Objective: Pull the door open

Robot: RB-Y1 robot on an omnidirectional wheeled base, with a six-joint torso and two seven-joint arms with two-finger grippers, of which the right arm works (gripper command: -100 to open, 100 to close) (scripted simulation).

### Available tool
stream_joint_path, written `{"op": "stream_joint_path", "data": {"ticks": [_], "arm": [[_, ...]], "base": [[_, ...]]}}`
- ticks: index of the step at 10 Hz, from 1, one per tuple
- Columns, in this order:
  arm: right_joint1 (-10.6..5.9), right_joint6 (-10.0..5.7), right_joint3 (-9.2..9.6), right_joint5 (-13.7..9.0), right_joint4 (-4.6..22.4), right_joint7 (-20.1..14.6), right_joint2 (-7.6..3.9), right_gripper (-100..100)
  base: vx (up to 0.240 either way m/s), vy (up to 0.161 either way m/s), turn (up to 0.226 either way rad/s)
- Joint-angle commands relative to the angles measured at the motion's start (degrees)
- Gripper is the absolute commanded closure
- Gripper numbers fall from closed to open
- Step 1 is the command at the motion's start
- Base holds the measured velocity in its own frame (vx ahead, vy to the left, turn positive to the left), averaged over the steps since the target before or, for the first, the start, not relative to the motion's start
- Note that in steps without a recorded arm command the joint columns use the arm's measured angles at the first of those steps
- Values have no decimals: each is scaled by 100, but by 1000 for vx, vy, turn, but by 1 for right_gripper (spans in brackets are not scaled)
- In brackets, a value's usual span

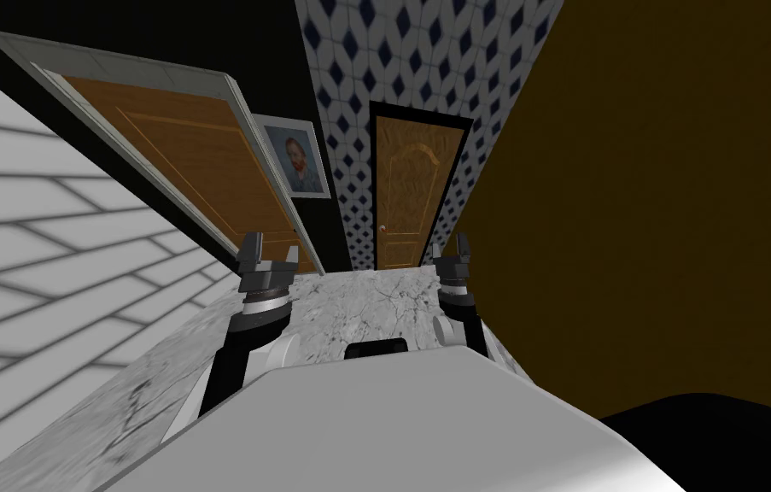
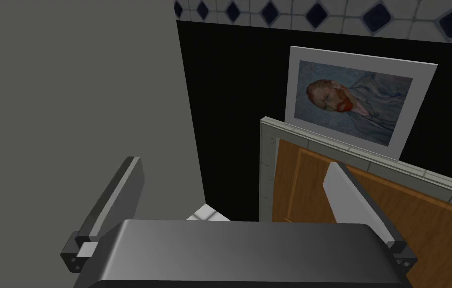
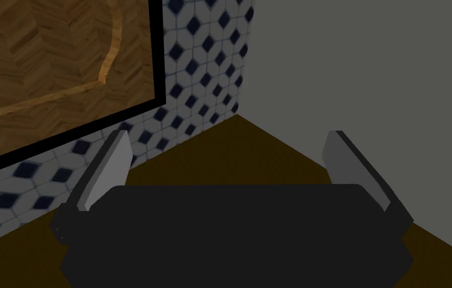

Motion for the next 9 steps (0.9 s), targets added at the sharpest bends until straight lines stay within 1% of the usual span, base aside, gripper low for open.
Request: {"op": "stream_joint_path", "data": {"ticks": [1,2,4,9], "arm": [[-66,-27,-39,-34,181,-1,-49,-100],[-95,-39,-56,-49,260,-2,-69,-100],[-220,-89,-130,-112,601,-4,-153,-100],[-445,-180,-262,-227,1214,-9,-290,-100]], "base": [[45,1,52],[56,4,80],[89,14,77],[77,10,69]]}}
